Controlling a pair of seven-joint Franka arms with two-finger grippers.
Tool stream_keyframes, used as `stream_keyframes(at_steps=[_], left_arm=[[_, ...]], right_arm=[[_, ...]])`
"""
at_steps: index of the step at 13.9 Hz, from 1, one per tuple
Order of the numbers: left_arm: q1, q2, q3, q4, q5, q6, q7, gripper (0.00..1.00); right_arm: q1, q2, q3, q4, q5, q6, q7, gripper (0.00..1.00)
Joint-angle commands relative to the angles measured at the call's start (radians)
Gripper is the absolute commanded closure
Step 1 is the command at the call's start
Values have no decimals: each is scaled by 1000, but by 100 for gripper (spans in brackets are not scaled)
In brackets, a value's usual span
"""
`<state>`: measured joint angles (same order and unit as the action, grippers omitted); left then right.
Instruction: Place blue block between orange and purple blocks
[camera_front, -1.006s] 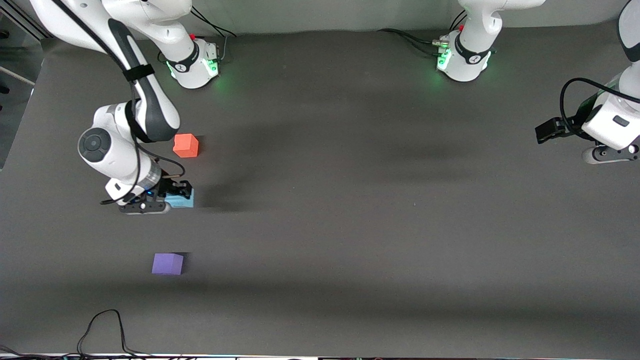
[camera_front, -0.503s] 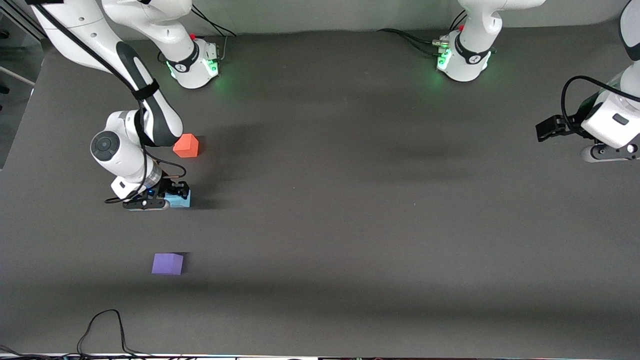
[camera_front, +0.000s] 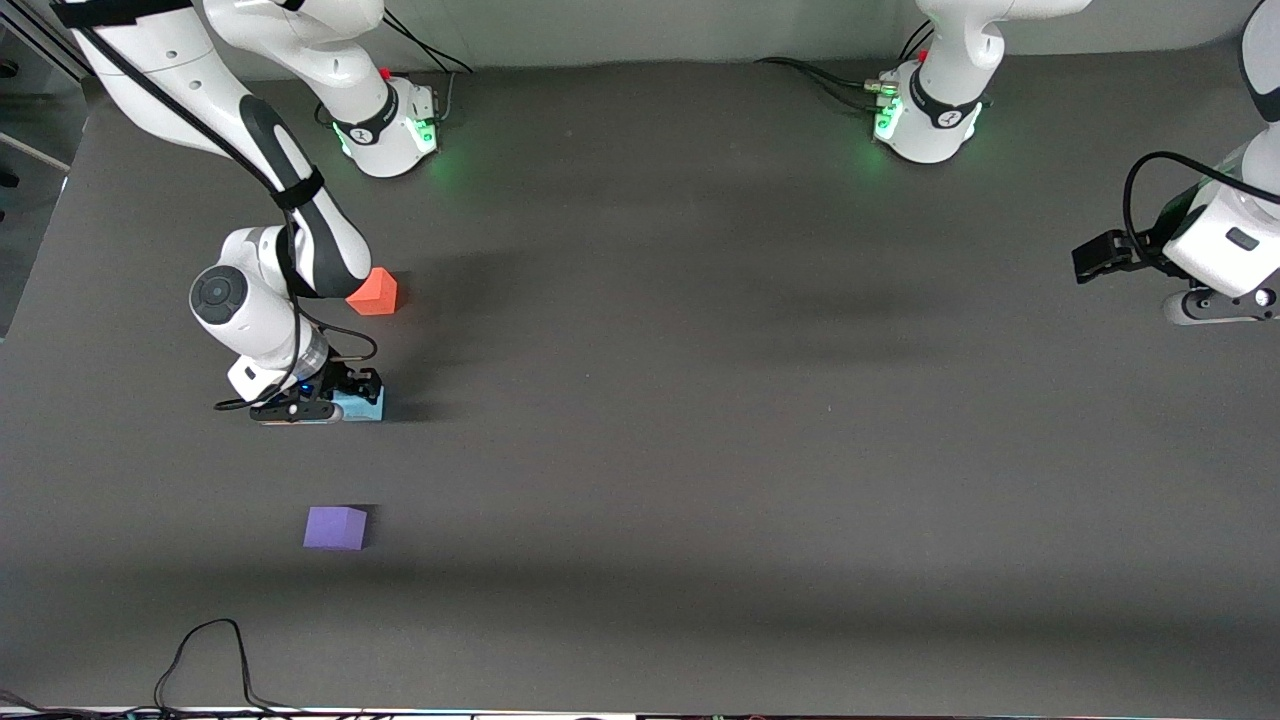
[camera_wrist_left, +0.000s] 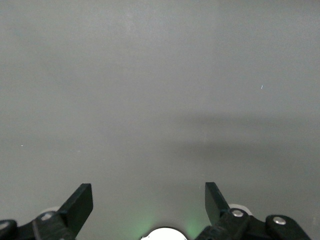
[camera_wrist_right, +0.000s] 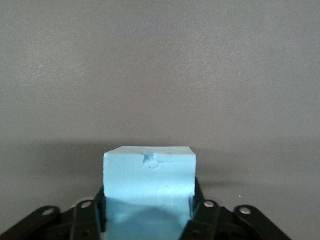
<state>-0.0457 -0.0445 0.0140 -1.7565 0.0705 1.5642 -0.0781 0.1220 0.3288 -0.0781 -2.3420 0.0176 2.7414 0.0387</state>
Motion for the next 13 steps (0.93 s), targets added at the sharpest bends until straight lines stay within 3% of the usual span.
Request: stream_keyframes(at_steps=[1, 3, 5, 7, 10, 13], left_arm=[[-5, 14, -3, 35, 11, -32, -2, 0], [-3, 15, -5, 38, 11, -32, -2, 0], [-2, 15, -5, 38, 11, -32, 0, 0], [-2, 15, -5, 38, 11, -32, 0, 0], [-3, 15, -5, 41, 11, -32, 0, 0], [-6, 17, -5, 41, 11, -32, 1, 0]], right_arm=[[10, -8, -3, 6, 31, 3, -20, 0], [11, -48, -3, 7, 31, -28, -19, 0], [11, -97, -3, 39, 30, -145, -19, 0], [16, -164, -3, 100, 28, -315, -19, 0], [16, -287, -2, 278, 28, -686, -29, 0], [18, -416, -3, 335, 28, -830, -34, 0]])
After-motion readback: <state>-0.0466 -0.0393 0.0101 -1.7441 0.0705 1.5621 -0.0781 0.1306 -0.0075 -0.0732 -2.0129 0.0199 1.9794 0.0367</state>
